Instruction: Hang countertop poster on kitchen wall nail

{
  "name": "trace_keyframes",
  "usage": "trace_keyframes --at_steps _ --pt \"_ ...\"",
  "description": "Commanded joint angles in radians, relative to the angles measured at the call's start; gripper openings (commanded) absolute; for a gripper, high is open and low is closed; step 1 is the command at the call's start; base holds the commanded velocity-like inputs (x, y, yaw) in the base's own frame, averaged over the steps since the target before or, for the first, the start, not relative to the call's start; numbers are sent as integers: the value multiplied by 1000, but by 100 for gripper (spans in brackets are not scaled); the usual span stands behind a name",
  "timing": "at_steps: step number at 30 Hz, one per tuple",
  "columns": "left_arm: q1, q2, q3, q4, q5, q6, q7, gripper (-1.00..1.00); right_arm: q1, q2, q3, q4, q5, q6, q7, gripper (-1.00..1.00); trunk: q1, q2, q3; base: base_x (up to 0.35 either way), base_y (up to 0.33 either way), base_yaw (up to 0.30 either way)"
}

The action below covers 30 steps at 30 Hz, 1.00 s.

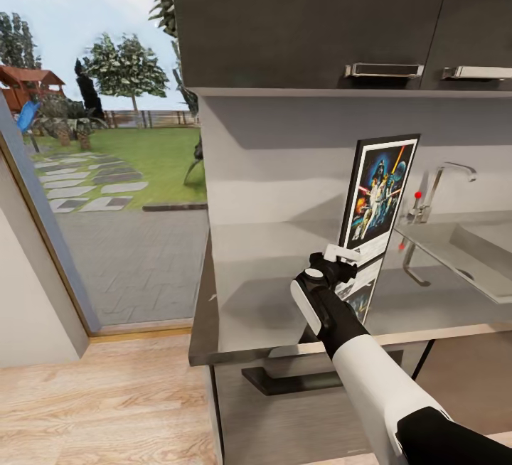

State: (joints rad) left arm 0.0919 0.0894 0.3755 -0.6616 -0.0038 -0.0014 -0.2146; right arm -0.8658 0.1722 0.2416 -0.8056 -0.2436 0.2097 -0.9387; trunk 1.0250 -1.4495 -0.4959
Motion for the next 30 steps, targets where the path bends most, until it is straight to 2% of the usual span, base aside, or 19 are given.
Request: trace_keyframes --at_steps 1,10,11,30 --pt "0 0 3 -1 -1 0 -6 100 -1 -1 4 -1 -5 10 -7 100 0 -1 -1 0 0 0" --pt "0 -1 3 -1 -1 0 -6 100 -1 -1 4 -1 -5 10 -6 100 0 -1 -1 0 0 0" --pt "0 -1 3 -1 -1 0 -6 100 -1 -1 4 -1 -5 11 -6 -100 0 -1 -1 0 0 0" --pt "0 0 3 -1 -1 0 -6 100 -1 -2 4 -3 -5 11 -7 -100 0 -1 -1 0 0 0"
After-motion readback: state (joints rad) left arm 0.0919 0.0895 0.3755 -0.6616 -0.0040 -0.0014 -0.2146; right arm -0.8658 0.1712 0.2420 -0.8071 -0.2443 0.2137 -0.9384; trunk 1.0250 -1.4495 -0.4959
